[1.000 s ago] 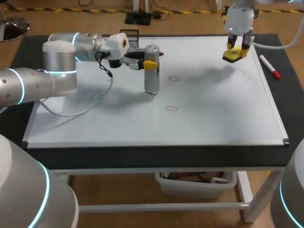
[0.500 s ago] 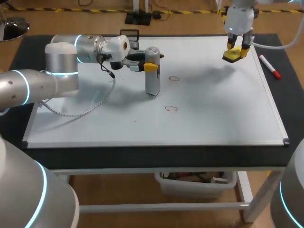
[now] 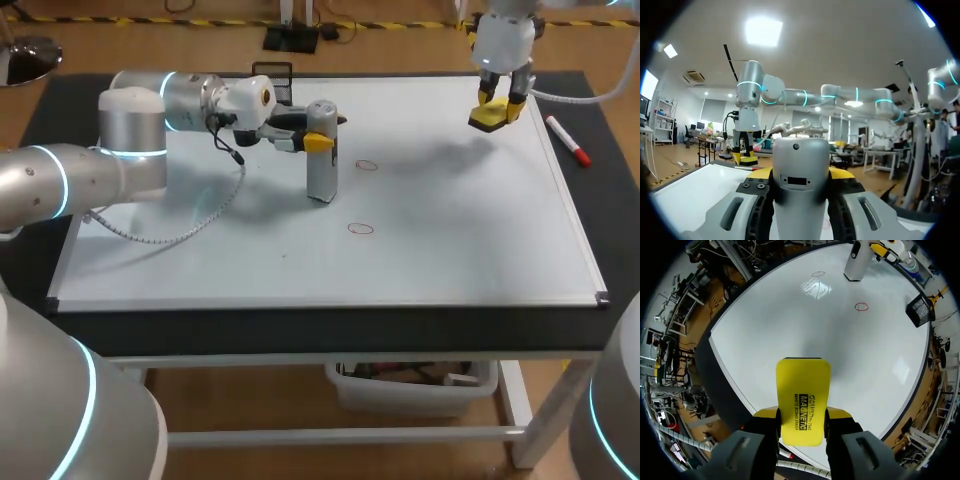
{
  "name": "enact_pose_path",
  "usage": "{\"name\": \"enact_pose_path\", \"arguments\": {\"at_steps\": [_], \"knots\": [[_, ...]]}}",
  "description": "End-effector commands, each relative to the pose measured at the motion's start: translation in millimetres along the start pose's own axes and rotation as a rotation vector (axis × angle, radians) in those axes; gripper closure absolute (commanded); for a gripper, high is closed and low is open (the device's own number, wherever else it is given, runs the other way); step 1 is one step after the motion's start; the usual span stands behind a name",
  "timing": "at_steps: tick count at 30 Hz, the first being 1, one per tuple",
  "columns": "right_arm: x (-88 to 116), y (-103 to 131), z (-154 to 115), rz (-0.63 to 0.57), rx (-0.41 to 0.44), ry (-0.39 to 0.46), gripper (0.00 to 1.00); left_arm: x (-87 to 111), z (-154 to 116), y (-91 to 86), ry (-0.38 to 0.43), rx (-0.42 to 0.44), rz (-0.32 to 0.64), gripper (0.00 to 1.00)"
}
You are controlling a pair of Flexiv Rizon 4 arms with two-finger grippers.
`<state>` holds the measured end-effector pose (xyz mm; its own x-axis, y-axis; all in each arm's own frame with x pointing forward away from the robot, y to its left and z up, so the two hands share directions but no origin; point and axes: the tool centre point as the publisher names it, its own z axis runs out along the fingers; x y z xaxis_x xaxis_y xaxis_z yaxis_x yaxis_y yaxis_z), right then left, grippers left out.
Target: Pick up the inspection probe, press it on each red-marked spot on the whiteboard one by one, put down the probe, pick up the eraser, and wipe off all the red marks.
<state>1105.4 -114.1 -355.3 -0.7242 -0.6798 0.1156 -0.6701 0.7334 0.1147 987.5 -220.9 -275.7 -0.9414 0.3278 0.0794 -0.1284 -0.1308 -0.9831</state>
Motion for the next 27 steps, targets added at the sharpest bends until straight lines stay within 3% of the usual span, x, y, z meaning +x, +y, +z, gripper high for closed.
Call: {"name": "enact_pose_path", "arguments": {"at_steps": [1,7,27], "knots": [[0.9,0.2,-1.8,-0.001,0.004,0.002,1.0,1.1,0.4,-0.4,-0.001,-0.021,0.003,1.0],[0.9,0.2,-1.8,-0.001,0.004,0.002,1.0,3.7,0.2,-0.4,0.002,-0.076,0.012,1.0],[0.9,0.2,-1.8,-0.001,0.004,0.002,1.0,6.9,2.0,3.3,0.007,-0.106,0.011,1.0]]}}
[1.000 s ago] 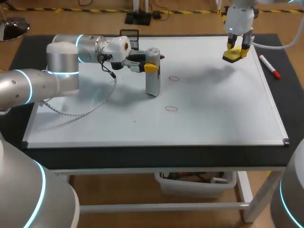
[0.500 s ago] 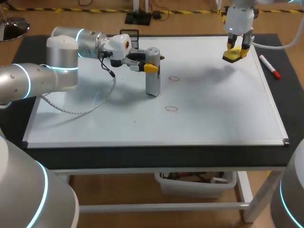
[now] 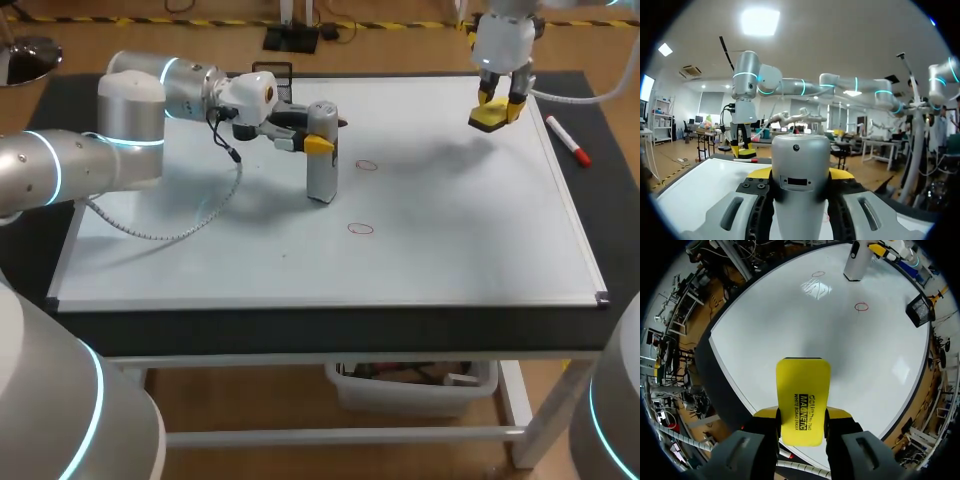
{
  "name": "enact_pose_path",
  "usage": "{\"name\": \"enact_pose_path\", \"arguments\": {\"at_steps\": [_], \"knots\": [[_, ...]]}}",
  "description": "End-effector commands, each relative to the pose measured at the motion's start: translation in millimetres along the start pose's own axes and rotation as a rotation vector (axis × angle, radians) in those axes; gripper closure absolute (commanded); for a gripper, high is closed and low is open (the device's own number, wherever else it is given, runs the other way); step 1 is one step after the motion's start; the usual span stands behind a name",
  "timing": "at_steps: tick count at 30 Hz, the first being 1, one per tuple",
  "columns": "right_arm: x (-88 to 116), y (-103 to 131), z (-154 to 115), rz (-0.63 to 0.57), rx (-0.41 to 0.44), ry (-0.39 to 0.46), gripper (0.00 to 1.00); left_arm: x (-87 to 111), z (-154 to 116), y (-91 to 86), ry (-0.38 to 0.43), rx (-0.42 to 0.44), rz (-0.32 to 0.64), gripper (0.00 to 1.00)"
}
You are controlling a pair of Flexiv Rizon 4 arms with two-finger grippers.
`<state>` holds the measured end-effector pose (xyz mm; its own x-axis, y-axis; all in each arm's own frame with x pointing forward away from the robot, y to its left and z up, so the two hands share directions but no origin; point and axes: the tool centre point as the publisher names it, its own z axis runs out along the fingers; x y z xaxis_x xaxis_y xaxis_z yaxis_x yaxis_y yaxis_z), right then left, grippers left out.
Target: Pick up the inspection probe, press it on each red-marked spot on the whiteboard one by one, put down the probe, pick up the eraser, and wipe off all the red marks.
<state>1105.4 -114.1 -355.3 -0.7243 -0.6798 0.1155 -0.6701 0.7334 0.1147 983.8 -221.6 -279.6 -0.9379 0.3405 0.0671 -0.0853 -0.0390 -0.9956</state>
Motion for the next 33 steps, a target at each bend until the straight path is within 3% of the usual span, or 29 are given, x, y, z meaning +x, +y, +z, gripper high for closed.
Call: {"name": "enact_pose_path", "arguments": {"at_steps": [1,6,16,33], "knots": [[1,0,-2,-0.001,0.003,0.002,1.0,4.1,1,-1.2,-0.008,-0.004,0.0,1.0],[1,0,-2,-0.001,0.003,0.002,1.0,4.9,0,-5.4,-0.02,0.004,0.007,1.0],[1,0,-2,-0.001,0.003,0.002,1.0,5.2,-23,-35.9,-0.107,0.021,0.061,1.0],[1,0,-2,-0.001,0.003,0.002,1.0,6.1,-119,-59.9,-0.354,0.033,0.114,1.0]]}}
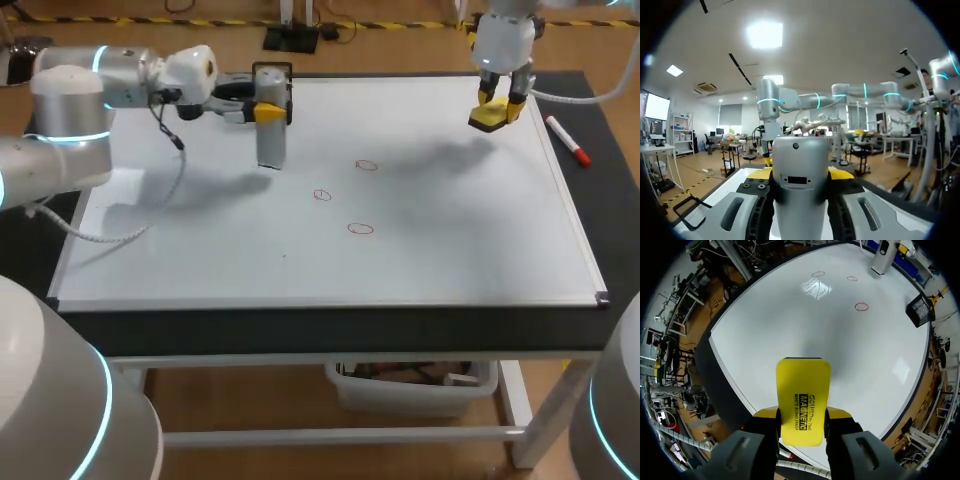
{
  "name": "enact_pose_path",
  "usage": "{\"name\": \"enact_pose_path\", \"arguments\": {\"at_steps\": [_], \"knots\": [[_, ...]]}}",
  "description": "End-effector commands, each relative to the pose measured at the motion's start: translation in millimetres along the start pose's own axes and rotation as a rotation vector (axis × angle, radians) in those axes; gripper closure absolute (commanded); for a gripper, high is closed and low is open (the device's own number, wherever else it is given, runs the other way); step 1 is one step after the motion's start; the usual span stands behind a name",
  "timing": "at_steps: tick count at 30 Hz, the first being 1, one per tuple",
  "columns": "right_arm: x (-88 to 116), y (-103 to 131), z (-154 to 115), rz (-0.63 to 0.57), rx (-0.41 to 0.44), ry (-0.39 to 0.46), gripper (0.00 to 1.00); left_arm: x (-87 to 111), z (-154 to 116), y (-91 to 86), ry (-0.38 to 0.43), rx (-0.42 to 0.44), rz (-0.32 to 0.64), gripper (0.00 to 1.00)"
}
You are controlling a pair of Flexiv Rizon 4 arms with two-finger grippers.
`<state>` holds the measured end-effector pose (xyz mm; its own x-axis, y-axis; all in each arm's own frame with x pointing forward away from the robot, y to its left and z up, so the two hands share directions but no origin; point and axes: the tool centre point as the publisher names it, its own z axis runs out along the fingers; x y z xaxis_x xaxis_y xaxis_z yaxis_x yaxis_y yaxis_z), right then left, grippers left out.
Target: Pick up the inspection probe, press it on each red-marked spot on the whiteboard one by one, put down the probe, pick up the eraser, and wipe off all the red marks.
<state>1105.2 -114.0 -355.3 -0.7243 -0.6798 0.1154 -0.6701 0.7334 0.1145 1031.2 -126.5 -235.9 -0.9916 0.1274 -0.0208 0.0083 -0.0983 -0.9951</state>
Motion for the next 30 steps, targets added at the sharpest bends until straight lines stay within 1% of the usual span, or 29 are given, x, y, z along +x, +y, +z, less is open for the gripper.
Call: {"name": "enact_pose_path", "arguments": {"at_steps": [1,9,18,24,30], "knots": [[1,0,-2,-0.001,0.003,0.003,1.0,9.5,-25,-12.1,-0.154,-0.006,0.016,1.0],[1,0,-2,-0.001,0.003,0.003,1.0,2.6,-72,-20.4,-0.252,0.022,0.023,1.0],[1,0,-2,-0.001,0.003,0.003,1.0,-5.3,-116,-29.2,-0.321,0.024,0.039,1.0],[1,0,-2,-0.001,0.003,0.003,1.0,-11.1,-139,-35.0,-0.356,0.021,0.05,1.0],[1,0,-2,-0.001,0.003,0.003,1.0,-10.7,-153,-39.5,-0.397,0.028,0.061,1.0]]}}
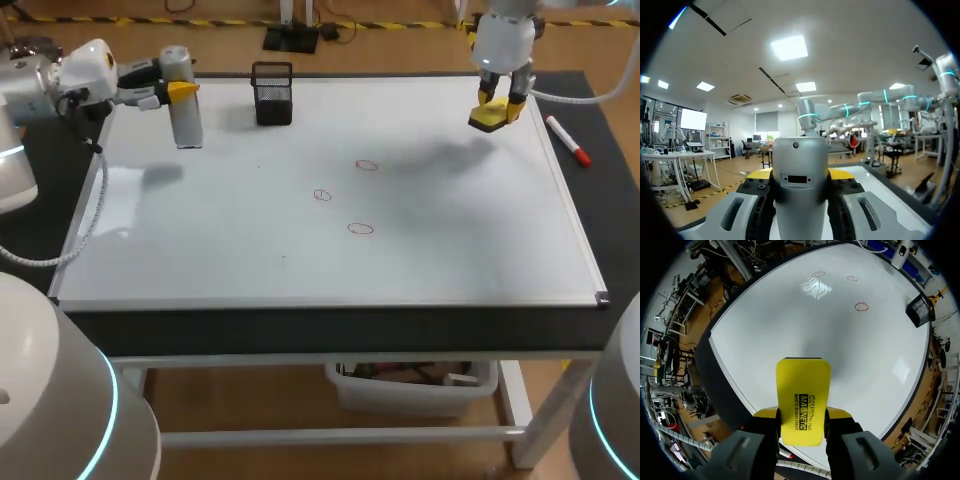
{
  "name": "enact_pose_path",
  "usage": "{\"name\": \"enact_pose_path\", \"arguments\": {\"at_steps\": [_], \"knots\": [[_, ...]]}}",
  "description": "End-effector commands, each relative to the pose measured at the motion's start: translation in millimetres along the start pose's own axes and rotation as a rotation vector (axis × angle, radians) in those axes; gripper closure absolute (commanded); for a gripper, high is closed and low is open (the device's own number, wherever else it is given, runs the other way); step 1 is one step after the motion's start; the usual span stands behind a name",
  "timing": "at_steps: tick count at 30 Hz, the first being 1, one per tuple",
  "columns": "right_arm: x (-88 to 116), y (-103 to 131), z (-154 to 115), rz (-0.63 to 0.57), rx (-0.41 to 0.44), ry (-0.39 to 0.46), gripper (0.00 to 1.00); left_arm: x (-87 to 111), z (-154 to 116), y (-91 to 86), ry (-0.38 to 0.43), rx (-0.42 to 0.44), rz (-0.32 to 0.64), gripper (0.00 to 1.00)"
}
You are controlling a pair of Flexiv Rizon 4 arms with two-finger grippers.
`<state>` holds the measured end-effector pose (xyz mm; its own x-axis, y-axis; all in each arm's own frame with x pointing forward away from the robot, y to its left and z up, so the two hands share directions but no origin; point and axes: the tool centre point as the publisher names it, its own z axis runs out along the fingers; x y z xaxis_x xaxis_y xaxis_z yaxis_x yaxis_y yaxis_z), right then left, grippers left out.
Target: Pick up the inspection probe, press it on each red-marked spot on the whiteboard one by one, put down the probe, pick up the eraser, and wipe off all the red marks.
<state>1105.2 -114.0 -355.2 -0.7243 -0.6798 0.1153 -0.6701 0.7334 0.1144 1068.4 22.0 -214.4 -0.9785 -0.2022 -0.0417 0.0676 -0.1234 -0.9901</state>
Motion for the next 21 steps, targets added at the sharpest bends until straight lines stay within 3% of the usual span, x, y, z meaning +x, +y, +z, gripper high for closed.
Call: {"name": "enact_pose_path", "arguments": {"at_steps": [1,10,21], "knots": [[1,0,-2,-0.001,0.003,0.003,1.0,5.9,-6,-4.3,-0.07,-0.001,0.004,1.0],[-3,8,-3,-0.014,0.013,0.016,1.0,5.9,-6,-4.3,-0.07,-0.001,0.004,1.0],[-24,78,4,-0.132,0.034,0.033,1.0,5.9,-6,-4.3,-0.07,-0.001,0.004,1.0]]}}
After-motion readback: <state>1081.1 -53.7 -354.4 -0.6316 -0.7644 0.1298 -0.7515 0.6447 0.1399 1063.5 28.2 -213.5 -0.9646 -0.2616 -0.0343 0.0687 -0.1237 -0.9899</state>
